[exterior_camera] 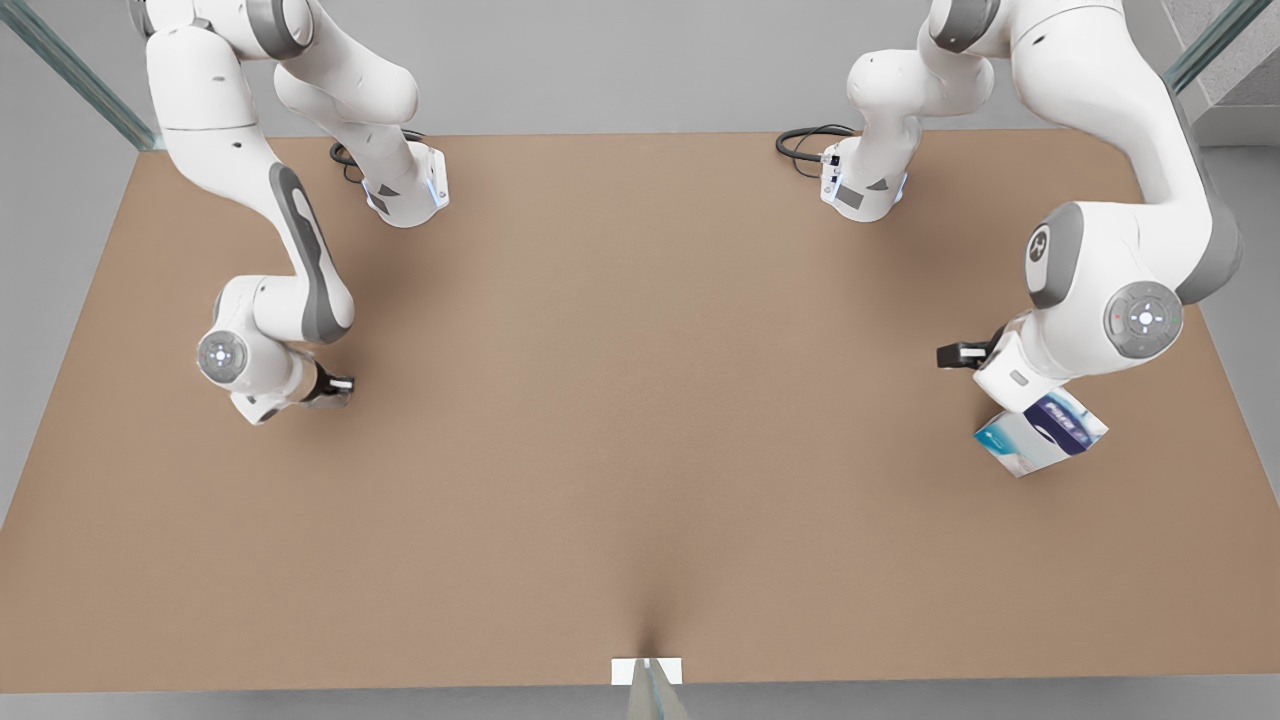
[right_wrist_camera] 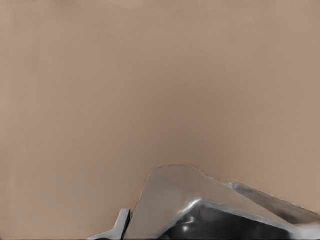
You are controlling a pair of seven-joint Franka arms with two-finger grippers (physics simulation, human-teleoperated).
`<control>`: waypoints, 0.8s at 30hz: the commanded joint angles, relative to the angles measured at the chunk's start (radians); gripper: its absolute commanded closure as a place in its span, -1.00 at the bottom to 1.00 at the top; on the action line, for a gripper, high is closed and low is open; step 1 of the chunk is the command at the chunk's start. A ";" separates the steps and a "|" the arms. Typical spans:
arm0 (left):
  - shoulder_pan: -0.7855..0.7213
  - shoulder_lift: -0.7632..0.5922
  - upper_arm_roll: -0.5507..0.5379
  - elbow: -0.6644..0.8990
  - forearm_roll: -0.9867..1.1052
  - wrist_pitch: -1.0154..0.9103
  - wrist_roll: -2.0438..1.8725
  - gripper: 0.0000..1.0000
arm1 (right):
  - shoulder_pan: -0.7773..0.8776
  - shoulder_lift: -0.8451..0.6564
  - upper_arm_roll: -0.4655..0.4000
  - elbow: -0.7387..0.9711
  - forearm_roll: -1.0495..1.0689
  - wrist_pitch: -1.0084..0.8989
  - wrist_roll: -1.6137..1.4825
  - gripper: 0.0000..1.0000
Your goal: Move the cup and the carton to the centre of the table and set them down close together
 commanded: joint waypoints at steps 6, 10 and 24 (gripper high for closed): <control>0.003 0.017 0.003 0.006 -0.001 0.003 0.006 -1.00 | 0.396 0.364 0.007 0.637 0.100 -0.036 0.022 0.52; 0.003 0.017 0.005 0.006 -0.001 0.003 0.009 -1.00 | 0.815 0.619 -0.350 1.014 0.463 -0.045 0.094 0.51; 0.190 0.018 0.014 0.020 0.026 -0.056 -0.143 -1.00 | 0.954 0.869 -0.535 1.266 0.695 0.049 0.235 -1.00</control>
